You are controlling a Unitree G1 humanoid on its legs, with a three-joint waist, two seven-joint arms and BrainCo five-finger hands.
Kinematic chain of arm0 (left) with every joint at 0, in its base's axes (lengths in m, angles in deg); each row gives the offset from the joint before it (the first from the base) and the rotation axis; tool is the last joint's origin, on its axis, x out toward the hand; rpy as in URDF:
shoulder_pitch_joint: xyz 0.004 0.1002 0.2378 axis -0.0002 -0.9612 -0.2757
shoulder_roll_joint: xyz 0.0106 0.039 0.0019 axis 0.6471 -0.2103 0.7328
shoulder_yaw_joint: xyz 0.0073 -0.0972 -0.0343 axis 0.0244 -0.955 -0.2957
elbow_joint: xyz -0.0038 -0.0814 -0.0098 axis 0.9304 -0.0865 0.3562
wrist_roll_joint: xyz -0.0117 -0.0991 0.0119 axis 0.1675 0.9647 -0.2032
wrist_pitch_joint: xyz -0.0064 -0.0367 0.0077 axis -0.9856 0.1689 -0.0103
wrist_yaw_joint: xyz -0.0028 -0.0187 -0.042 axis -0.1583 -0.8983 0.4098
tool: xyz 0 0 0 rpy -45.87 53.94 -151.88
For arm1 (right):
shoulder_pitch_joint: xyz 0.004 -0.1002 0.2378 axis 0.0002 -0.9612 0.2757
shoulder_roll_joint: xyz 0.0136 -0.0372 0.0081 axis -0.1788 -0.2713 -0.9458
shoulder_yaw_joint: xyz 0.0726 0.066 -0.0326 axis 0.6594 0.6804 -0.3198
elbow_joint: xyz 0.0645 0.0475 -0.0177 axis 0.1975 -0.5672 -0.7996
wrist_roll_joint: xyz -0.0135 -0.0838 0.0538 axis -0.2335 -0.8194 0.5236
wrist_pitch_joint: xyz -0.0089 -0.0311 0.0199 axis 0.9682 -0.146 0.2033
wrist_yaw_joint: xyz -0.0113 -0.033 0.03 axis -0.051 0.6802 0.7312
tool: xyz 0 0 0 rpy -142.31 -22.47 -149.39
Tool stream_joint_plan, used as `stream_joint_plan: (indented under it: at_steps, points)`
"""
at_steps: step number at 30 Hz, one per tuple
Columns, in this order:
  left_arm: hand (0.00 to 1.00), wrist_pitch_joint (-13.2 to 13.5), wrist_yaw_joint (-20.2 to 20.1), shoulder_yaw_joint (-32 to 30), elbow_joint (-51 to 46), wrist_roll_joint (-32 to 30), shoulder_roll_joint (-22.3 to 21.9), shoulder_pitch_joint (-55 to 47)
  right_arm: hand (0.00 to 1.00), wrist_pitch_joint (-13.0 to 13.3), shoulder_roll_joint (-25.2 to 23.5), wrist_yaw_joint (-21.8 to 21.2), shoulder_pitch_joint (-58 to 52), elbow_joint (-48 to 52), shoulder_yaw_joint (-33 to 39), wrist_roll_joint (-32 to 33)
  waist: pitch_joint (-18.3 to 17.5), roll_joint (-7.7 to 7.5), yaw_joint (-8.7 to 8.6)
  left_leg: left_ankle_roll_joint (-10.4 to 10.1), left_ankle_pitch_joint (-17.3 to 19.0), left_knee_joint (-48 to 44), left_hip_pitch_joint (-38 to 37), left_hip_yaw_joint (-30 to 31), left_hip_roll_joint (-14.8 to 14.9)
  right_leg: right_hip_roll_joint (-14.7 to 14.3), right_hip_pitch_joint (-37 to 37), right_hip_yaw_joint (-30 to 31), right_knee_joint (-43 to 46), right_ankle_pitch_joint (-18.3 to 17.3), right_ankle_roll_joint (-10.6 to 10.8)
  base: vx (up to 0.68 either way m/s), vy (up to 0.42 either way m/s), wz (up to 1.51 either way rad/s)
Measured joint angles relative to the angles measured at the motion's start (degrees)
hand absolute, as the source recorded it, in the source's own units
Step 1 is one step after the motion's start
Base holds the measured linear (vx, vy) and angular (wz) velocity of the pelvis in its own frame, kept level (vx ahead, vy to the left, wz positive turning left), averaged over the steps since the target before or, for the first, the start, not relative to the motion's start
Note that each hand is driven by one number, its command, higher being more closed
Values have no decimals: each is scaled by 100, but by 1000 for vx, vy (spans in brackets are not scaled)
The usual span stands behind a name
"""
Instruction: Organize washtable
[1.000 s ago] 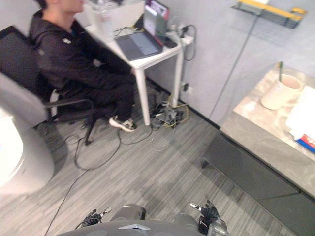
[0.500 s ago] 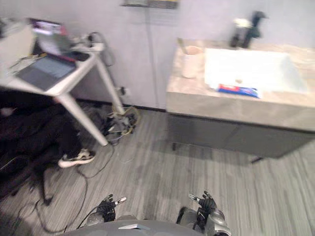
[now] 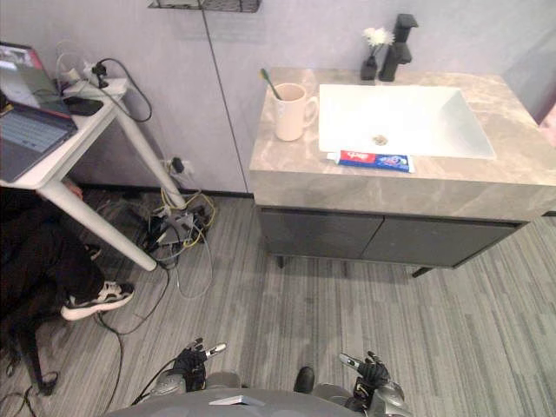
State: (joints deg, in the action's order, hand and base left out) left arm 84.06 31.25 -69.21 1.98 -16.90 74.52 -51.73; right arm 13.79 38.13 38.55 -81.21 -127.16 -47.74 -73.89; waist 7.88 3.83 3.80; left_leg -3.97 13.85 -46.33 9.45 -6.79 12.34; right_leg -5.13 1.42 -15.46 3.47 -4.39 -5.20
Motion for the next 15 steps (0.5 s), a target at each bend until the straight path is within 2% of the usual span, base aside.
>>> stream_joint_plan:
  at_steps: [1,2,4,5,6,7,8,9,10,13,14,15]
  points:
    - [0,4,-7,0,-29,16,-2,-3,0,-1,-3,0,-2,0,-9,33,57,-36,4,-23,-70,-354,159,146,-23,12,24,43,71,-55,7,-36,-4,-52]
    - [0,5,-17,-6,-42,24,3,6,0,0,-1,1,35,3,-4,39,81,-16,-16,-40,82,-577,375,397,-191,90,83,128,161,-157,-6,-161,43,-32]
    - [0,52,-25,-101,-102,38,-8,26,0,-5,-5,-2,37,-13,46,39,142,-67,14,-55,255,-131,661,518,-515,298,188,247,194,-247,61,-336,110,-26]
    - [0,57,-28,-173,-151,38,-5,21,0,-5,-8,-6,37,-16,60,38,174,-81,38,-89,229,642,789,541,-704,446,248,302,183,-296,134,-410,163,-28]
    - [0,57,-21,-235,-154,35,11,-10,0,-6,-4,-9,21,-16,61,37,173,-52,84,-155,-4,1776,769,528,-767,523,284,358,119,-348,226,-186,136,-31]
    - [0,54,-18,-250,-151,35,21,-50,0,-1,7,-10,1,-10,61,36,146,-16,113,-162,-203,2371,724,509,-756,523,303,378,79,-373,269,156,97,-35]
    - [0,44,-19,-300,-131,32,43,-109,0,1,27,-9,-21,-11,62,35,121,35,160,-90,-529,2914,728,486,-688,500,351,433,40,-408,346,484,100,-40]
    - [0,12,-18,-421,8,23,90,-253,0,-4,17,-7,-24,-10,67,35,109,3,169,116,-1082,3051,614,490,-733,546,472,565,6,-522,552,429,120,-40]
    - [0,-13,-21,-483,66,28,98,-324,0,-3,2,-7,-16,-10,71,35,84,-17,165,232,-1256,3054,589,473,-770,580,491,634,20,-566,611,451,126,-34]
    - [0,-83,-24,-627,328,31,263,-466,0,-11,-150,-58,-28,-36,87,26,-88,-439,189,477,-909,2853,526,142,-1119,1052,459,798,332,-752,847,514,101,-15]
    - [0,-98,-25,-627,367,31,273,-462,0,-7,-158,-70,5,-32,87,26,-96,-450,206,511,-859,2879,437,83,-1152,1103,431,882,469,-748,854,444,88,-42]
    - [0,-127,-25,-615,406,24,256,-464,0,0,-153,-125,101,-23,86,22,-119,-401,222,586,-772,3062,134,-75,-1191,1177,180,1060,1218,-765,890,318,64,-42]
